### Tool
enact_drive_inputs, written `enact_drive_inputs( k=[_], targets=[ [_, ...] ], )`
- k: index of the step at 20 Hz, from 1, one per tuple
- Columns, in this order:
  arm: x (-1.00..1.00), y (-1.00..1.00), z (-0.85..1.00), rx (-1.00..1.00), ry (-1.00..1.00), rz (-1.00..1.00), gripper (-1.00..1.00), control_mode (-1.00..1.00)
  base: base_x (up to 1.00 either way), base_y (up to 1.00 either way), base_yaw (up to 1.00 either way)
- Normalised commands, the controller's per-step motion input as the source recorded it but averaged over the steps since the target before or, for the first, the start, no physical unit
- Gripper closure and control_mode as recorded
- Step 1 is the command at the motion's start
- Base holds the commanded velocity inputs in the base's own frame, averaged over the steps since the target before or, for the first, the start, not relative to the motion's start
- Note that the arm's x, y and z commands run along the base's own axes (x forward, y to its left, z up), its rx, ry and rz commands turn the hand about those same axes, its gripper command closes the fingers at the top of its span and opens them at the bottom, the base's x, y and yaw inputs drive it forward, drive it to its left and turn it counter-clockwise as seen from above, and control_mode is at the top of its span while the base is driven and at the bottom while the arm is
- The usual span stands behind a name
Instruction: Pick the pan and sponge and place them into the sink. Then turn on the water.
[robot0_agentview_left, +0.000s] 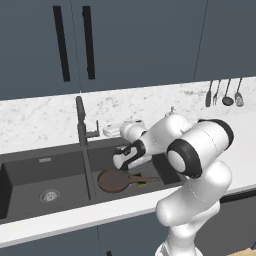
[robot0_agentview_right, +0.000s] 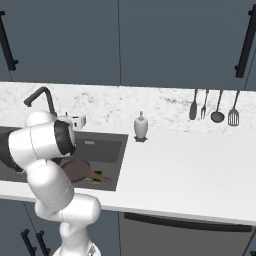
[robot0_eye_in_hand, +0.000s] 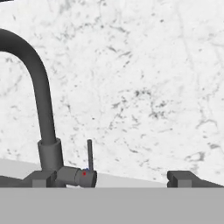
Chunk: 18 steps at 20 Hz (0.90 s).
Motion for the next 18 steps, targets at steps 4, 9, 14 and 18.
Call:
enact_drive_inputs(
  k=[4,9,14,18],
  targets=[
    [-0.09,0.33,-0.19,0.03,-0.13,-0.18,-1.0,-1.0,0.0,0.0,0.0],
    [-0.2,0.5,-0.19,0.04,-0.19,-0.05,-1.0,-1.0,0.0,0.0,0.0],
    [-0.17,0.08,-0.36,0.06,-0.14,-0.01,-1.0,-1.0,0.0,0.0,0.0],
    [-0.3,0.0,-0.52,0.08,-0.17,-0.1,-1.0,-1.0,0.0,0.0,0.0]
  ],
)
